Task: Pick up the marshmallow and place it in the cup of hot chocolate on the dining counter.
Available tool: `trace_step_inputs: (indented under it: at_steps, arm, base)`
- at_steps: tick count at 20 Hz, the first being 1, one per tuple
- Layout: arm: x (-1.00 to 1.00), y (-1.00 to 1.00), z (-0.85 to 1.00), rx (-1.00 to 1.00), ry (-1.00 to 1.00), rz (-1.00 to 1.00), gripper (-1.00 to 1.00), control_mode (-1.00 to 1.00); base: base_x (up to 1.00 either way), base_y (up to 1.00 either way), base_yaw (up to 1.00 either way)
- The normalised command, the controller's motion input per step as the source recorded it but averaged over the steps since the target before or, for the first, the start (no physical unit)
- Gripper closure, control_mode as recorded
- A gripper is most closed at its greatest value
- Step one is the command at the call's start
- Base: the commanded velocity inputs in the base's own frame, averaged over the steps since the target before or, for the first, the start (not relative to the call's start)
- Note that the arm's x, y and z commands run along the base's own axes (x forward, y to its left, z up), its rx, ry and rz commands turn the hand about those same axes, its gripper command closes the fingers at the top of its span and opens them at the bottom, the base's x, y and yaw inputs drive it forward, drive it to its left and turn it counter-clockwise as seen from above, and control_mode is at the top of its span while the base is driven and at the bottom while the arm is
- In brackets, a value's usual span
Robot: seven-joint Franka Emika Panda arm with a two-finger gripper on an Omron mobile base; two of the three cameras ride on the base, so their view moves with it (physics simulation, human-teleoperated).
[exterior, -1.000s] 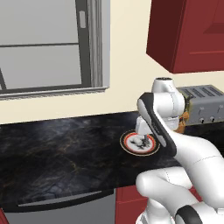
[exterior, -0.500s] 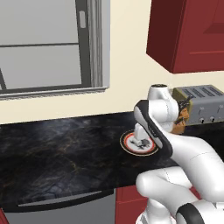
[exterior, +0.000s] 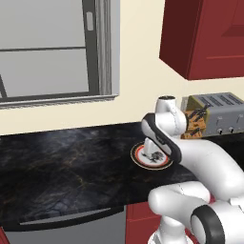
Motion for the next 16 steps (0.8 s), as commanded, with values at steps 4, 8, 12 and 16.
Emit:
trace_step_inputs:
  at_steps: [4, 8, 12, 16]
  arm:
    - [0.18, 0.0, -0.07, 0.0, 0.01, 0.06, -1.0, -1.0]
    - [0.21, 0.0, -0.22, 0.0, 0.0, 0.01, -1.0, -1.0]
    - [0.29, 0.0, -0.28, 0.0, 0.0, 0.0, -1.0, -1.0]
    - [0.23, 0.0, -0.24, 0.0, 0.0, 0.0, -1.0, -1.0]
  base:
    - [0.0, 0.0, 0.0]
    - [0.0, 0.0, 0.0]
    - [0.0, 0.0, 0.0]
    - [0.0, 0.0, 0.0]
